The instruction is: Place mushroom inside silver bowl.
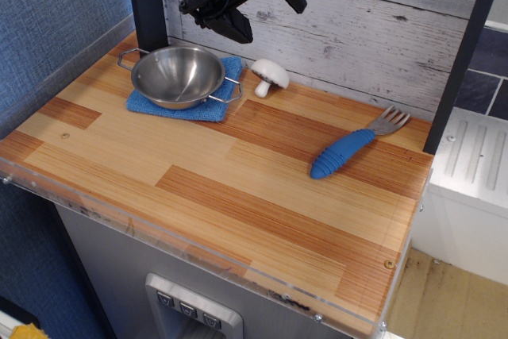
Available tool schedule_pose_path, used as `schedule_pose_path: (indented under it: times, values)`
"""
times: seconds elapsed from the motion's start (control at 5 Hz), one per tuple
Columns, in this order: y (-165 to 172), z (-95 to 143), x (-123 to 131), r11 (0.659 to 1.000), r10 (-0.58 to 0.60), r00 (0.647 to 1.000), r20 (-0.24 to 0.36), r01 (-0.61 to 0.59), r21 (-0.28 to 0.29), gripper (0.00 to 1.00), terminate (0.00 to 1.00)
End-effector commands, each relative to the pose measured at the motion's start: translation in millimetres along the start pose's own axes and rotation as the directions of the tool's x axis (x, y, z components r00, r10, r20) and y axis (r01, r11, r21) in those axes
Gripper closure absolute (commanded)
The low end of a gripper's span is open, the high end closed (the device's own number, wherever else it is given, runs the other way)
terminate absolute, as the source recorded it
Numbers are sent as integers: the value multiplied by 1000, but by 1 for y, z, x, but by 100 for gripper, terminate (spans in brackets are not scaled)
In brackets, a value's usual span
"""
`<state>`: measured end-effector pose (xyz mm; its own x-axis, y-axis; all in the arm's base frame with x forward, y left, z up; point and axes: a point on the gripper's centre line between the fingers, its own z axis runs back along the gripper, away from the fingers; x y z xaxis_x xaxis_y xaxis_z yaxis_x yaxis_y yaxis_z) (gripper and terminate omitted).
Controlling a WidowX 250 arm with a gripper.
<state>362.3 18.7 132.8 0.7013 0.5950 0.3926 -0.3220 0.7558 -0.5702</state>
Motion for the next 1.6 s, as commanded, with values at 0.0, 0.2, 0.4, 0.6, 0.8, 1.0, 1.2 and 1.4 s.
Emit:
schedule_pose_path:
  times: [0.0,0.2,0.4,0.6,0.8,1.0,1.2,1.4]
  values:
    - [0,0,0,1000,0,1000,0,0,0,0,0]
    - [9,-5,-2,996,62,997,48,-65,65,0,0]
    - [20,-13,1,989,100,993,69,-107,102,0,0]
    - [25,-25,5,981,136,986,99,-148,125,0,0]
    - [26,-37,8,967,194,969,153,-215,134,0,0]
    - [25,-51,10,946,247,946,209,-282,159,0,0]
    - [18,-65,10,930,267,932,247,-316,189,0,0]
    - [21,-76,12,920,279,924,259,-335,204,0,0]
